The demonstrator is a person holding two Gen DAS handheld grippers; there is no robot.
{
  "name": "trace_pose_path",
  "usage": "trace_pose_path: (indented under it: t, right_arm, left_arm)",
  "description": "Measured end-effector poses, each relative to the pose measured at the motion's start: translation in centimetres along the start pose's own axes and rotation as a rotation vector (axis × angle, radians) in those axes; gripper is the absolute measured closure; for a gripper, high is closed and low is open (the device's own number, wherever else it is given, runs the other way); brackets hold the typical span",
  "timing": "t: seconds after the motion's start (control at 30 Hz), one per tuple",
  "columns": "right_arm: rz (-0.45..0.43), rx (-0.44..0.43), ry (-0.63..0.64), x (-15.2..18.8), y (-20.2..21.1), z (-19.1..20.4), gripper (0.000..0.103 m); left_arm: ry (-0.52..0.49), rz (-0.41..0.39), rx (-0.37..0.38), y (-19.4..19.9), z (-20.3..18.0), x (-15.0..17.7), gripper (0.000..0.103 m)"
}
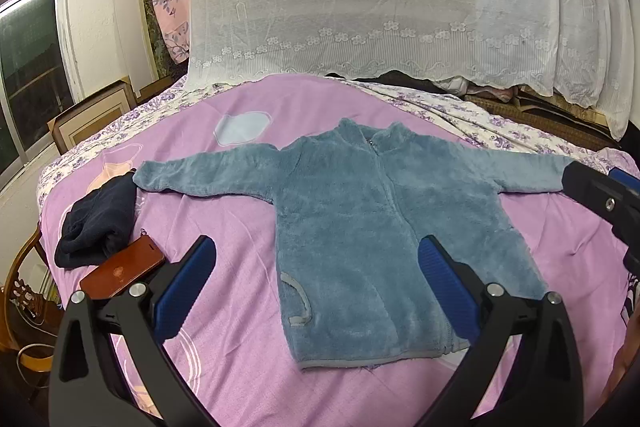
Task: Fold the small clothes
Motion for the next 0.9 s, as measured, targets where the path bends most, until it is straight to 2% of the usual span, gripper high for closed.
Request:
trace_pose_path:
  t: [0.9]
  right_arm:
    - [-0.001,-0.004,-0.005,-0.03,0.07,-0.14,0.003]
  left_arm:
    - [-0.001,-0.001,0.0,0.02,0.02,0.13,0.004]
Point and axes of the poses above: each gripper's, at about its wrist camera, not at the fingertips, and y roughly against the way its jaws point, z to its left, x to its underside, the point moved 1 cm from there along -y, roughly the way its jaws point, and after that the axes turned 4 degrees about -y, right-handed, at the moved point
